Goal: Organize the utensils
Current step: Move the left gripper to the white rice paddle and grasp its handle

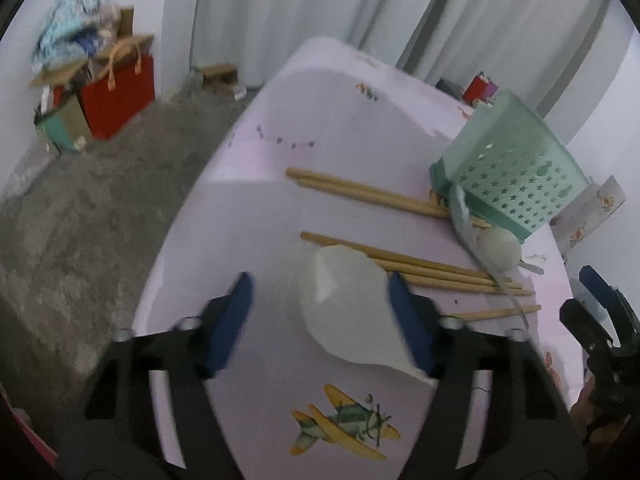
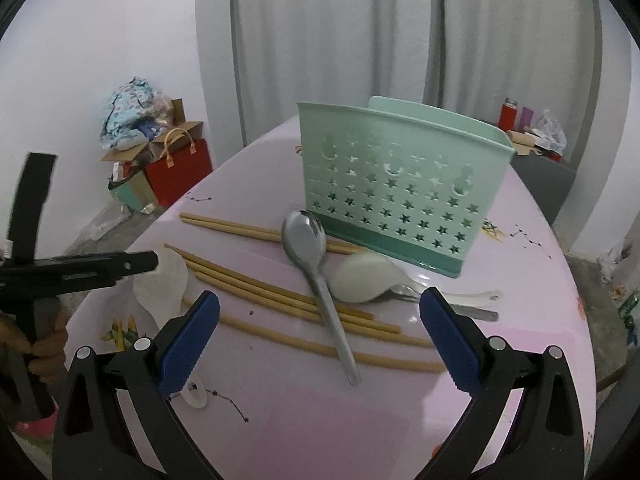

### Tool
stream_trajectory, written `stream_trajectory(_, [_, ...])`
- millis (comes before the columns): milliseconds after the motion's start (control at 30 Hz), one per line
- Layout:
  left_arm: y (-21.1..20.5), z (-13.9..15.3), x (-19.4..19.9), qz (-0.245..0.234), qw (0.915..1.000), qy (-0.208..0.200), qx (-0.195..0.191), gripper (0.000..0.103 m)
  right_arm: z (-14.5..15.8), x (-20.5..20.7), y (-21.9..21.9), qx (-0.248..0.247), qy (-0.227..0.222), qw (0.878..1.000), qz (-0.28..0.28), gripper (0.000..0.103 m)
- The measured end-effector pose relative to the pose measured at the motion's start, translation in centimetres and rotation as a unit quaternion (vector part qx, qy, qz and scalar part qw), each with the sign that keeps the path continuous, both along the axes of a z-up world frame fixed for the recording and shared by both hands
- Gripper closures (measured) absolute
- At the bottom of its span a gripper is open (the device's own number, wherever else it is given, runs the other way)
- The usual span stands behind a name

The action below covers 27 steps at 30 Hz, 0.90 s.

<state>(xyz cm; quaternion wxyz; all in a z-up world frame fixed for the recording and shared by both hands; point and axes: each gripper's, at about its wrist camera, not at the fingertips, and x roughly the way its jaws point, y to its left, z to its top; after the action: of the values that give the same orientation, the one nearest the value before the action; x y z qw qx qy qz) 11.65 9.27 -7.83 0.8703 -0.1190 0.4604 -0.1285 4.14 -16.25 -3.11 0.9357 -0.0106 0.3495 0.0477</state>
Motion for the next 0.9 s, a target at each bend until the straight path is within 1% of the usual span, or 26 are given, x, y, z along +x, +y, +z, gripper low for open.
stream_trajectory(67, [0.2, -0.4, 0.4, -0.006, 0.9999, 0.006, -0.008, 0.057, 0.0, 0.5, 0.0, 0.000, 0.001, 1.000, 0.002, 0.005])
stream_trajectory(133, [0.0, -0.5, 0.7, -0.022, 0.9996, 0.013, -0.013, 0.066, 0.2, 0.9, 0.1, -0.001, 0.000, 1.000, 0.003, 0.005])
stream_trajectory(167, [-0.1, -0.7, 0.9, -0.030, 0.9992, 0.018, -0.016, 0.068, 0.3, 1.2, 0.1, 0.000, 0.000, 1.000, 0.005, 0.006])
stream_trajectory(233, [-0.2, -0.8, 0.9, -0.035, 0.9990, 0.021, -0.016, 0.080, 0.4, 1.7, 0.3, -0.001, 0.001, 1.000, 0.009, 0.009])
stream_trajectory(267, [-0.2, -0.9, 1.0, -0.038, 0.9988, 0.024, -0.018, 0.084, 0.4, 2.1, 0.5, -0.003, 0.002, 1.000, 0.014, 0.011])
stream_trajectory(300, [-0.1, -1.0, 1.0, -0.038, 0.9986, 0.029, -0.023, 0.091, 0.5, 2.4, 0.6, -0.004, 0.002, 1.000, 0.017, 0.013])
stream_trajectory(333, [0.0, -1.1, 0.9, -0.038, 0.9983, 0.032, -0.029, 0.094, 0.6, 2.8, 0.8, -0.007, 0.002, 1.000, 0.022, 0.015])
stream_trajectory(433, [0.3, -1.1, 0.8, -0.037, 0.9979, 0.032, -0.043, 0.096, 0.8, 4.0, 1.3, -0.016, -0.001, 0.999, 0.036, 0.021])
stream_trajectory(500, [0.7, -0.8, 0.7, -0.034, 0.9974, 0.030, -0.055, 0.097, 0.6, 5.2, 1.5, -0.013, 0.008, 0.999, 0.049, 0.025])
stream_trajectory(533, [0.8, -0.7, 0.7, -0.032, 0.9971, 0.030, -0.062, 0.098, 0.4, 5.6, 1.6, -0.013, 0.012, 0.998, 0.052, 0.025])
stream_trajectory(600, [1.1, -0.5, 0.5, -0.032, 0.9965, 0.027, -0.072, 0.100, -0.2, 6.8, 1.7, -0.012, 0.031, 0.998, 0.059, 0.029])
stream_trajectory(667, [1.3, -0.2, 0.3, -0.030, 0.9962, 0.022, -0.078, 0.100, -1.1, 8.0, 1.9, -0.014, 0.053, 0.996, 0.064, 0.029])
stream_trajectory(833, [1.6, 0.2, 0.0, -0.028, 0.9945, 0.018, -0.099, 0.101, -3.3, 10.0, 3.1, -0.042, 0.097, 0.992, 0.075, 0.030])
stream_trajectory(900, [1.6, 0.4, 0.0, -0.029, 0.9944, 0.016, -0.100, 0.101, -4.1, 10.5, 3.4, -0.054, 0.112, 0.989, 0.076, 0.033])
